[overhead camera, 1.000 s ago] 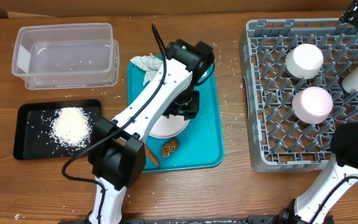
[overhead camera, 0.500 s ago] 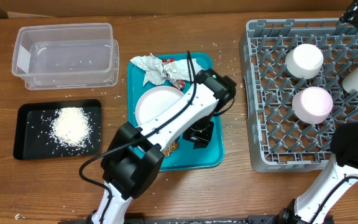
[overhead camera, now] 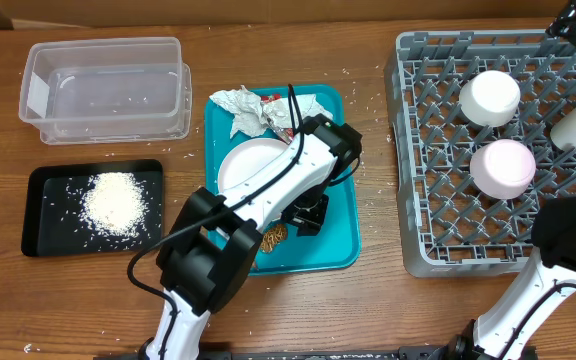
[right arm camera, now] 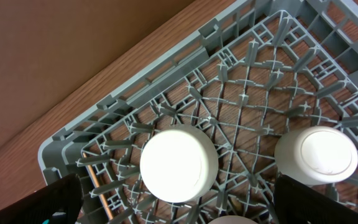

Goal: Sort waste into correct bins and load items into the dishwasher
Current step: 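Reach the left gripper to the brown round food piece and grasp it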

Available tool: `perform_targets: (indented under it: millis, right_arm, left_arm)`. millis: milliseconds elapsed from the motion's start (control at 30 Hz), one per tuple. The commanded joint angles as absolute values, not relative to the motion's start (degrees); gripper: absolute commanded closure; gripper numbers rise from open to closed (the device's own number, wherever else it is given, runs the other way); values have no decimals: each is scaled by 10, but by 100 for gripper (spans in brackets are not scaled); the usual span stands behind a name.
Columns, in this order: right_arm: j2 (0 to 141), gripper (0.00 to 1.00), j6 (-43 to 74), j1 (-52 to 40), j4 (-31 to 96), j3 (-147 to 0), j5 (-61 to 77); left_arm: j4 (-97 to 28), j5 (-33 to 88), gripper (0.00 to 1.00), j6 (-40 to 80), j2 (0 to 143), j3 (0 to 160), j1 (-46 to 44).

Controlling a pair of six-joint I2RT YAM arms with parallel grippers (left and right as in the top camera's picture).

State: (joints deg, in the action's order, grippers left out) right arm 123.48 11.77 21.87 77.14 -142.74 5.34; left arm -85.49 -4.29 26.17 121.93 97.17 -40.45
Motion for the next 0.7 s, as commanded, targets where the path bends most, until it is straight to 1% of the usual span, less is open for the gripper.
perform_targets:
  millis: [0,33,233,367,433,500,533,567,600,633,667]
  right_arm:
    - [1223,0,118,219,768,-1437,52]
    - [1223,0,118,219,768,-1437,52]
    - [1223,0,118,219,768,-1437,52]
    - [1223,0,118,219,768,-1437,52]
    - [1223,0,118,219,768,-1437,52]
    - [1223,0,118,219,768,-1437,52]
    - [1223,0,118,219,768,-1437,52]
    - [1223,0,118,219,768,-1437,52]
    - [1223,0,118,219,768,-1437,52]
    - [1223,0,118,219,768,-1437,52]
    - [1223,0,118,219,768,-1437,52]
  left_arm:
    - [-853,-18,41,233,1211,964,-368]
    - [-851,-12,42,233,1203,964,-358]
    - [-823,6,41,200,1098,952,-319]
    - [-760,87,40,148,1010,879,-313]
    - [-728,90,39,148,968,825,-313]
    - [-696,90,36,149,933,768,-313]
    - [-682,91,33,152,922,746,-313]
    - [-667,91,27,154,914,724,-313]
    - [-654,91,27,154,909,705,-313]
    - [-645,91,24,154,909,691,-313]
    - [-640,91,17,154,910,682,-314]
